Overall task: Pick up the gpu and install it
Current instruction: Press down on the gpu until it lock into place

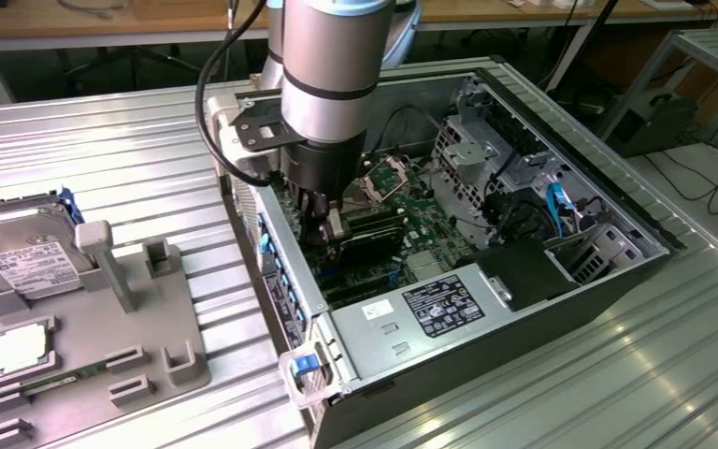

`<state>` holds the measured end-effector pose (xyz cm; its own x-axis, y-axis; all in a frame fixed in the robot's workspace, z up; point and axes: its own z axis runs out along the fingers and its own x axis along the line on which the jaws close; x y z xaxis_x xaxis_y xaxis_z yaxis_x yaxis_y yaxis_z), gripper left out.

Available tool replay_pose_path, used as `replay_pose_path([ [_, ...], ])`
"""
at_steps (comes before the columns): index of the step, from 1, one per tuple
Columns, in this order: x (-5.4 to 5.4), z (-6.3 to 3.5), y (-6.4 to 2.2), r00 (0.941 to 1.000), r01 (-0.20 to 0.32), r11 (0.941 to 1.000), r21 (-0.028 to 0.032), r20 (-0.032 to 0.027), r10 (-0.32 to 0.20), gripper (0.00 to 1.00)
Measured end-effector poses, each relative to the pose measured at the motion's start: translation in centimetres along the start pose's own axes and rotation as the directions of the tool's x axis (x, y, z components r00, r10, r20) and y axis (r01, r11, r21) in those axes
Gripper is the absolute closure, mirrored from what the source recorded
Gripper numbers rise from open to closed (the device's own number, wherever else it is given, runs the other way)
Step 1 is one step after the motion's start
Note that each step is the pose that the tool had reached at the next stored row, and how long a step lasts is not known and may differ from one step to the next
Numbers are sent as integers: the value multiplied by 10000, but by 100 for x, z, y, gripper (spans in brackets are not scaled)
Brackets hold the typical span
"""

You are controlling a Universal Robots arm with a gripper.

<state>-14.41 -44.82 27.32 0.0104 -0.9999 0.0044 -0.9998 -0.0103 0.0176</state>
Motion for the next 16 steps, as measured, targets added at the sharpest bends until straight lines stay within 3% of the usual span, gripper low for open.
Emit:
replay_pose_path([
  [6,0,29,-1,10000,2,9999,-133,-1,-2,89],
  [12,-1,22,-2,10000,2,9999,-135,12,-2,89],
  [16,-5,-46,-1,10000,2,9999,-138,6,-2,89],
])
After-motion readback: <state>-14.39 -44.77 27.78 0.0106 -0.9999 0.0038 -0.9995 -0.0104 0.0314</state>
